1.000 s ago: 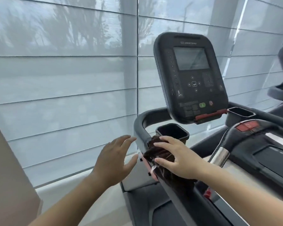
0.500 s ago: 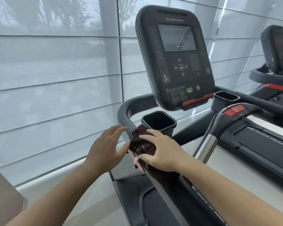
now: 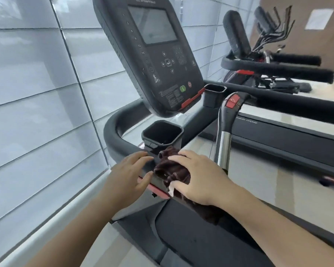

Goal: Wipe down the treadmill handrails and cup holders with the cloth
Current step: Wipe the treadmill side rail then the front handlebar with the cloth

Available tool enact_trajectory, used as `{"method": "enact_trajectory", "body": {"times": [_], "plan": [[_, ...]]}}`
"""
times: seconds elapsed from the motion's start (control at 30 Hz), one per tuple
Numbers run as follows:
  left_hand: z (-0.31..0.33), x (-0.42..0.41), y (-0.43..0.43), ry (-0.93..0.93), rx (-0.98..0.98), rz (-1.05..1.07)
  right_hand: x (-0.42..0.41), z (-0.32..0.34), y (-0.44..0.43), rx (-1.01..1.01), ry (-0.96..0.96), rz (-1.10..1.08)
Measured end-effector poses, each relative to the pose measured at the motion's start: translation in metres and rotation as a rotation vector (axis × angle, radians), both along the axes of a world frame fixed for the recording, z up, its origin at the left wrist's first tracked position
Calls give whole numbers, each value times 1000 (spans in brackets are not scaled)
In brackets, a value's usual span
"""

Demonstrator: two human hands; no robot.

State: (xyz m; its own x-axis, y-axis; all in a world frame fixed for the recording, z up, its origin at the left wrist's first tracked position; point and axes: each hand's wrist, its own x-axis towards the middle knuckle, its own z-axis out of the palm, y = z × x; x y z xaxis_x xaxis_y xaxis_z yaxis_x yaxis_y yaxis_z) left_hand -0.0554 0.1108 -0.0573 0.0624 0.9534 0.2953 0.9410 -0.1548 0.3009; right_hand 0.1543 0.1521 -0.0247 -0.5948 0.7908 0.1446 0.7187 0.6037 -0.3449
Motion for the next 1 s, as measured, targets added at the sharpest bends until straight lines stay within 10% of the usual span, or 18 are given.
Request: {"method": "enact_trajectory", "body": {"times": [0.4,1.0], "plan": [[-14,45,18,78,90,-350,42,-25,-80,266,-11,-762],[-27,67,18,125,196,-335,65,-25,-83,313,118,-868]]}}
